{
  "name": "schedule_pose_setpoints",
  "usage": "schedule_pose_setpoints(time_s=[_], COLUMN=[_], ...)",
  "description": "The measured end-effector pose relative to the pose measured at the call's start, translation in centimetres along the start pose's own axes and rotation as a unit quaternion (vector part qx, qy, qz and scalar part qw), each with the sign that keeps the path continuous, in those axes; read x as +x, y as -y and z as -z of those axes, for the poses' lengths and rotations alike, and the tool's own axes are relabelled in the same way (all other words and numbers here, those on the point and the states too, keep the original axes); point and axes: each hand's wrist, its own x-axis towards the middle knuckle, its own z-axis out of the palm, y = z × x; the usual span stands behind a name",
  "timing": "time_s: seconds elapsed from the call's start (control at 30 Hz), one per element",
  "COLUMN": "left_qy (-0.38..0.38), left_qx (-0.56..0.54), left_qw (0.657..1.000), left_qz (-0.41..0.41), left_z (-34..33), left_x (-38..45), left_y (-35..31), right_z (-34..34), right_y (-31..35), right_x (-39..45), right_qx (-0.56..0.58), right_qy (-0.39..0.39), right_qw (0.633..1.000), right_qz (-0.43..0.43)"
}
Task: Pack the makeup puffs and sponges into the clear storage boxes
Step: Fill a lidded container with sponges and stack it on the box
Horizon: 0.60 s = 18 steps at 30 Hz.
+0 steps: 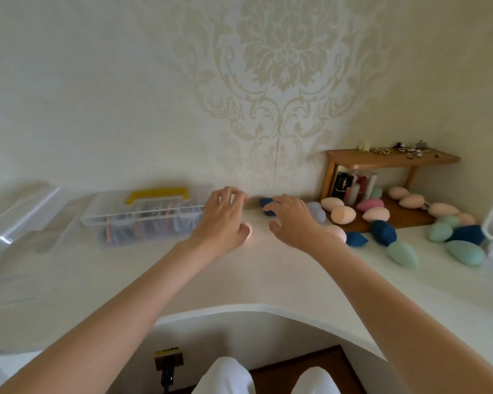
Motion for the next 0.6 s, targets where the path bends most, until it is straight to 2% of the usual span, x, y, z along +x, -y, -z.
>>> schedule_pose_setpoints(time_s=[0.17,0.23,0.33,0.4,0.5,0.6], left_qy=[0.023,0.040,0.054,0.055,0.055,0.063], left_qx=[-0.088,-0.087,-0.107,-0.126,-0.126,-0.167], left_qw=[0.989,0.982,0.968,0.959,0.951,0.948], left_qz=[-0.116,-0.165,-0.218,-0.248,-0.278,-0.263], left_z=[-2.5,-3.3,-4.1,-4.4,-4.9,-5.0], left_x=[2.3,2.5,2.6,2.6,2.4,2.5], left_y=[-9.5,-12.9,-17.2,-19.3,-20.6,-20.5], right_z=[3.3,4.6,6.3,6.9,6.6,6.5], right_y=[-6.9,-9.4,-12.7,-14.8,-16.4,-16.2], right_x=[-6.1,-9.2,-13.5,-16.1,-18.8,-18.8], right_qx=[-0.068,-0.105,-0.165,-0.183,-0.179,-0.161], right_qy=[-0.055,-0.073,-0.117,-0.091,0.017,-0.008], right_qw=[0.989,0.974,0.922,0.887,0.879,0.896], right_qz=[-0.123,-0.189,-0.330,-0.415,-0.442,-0.415])
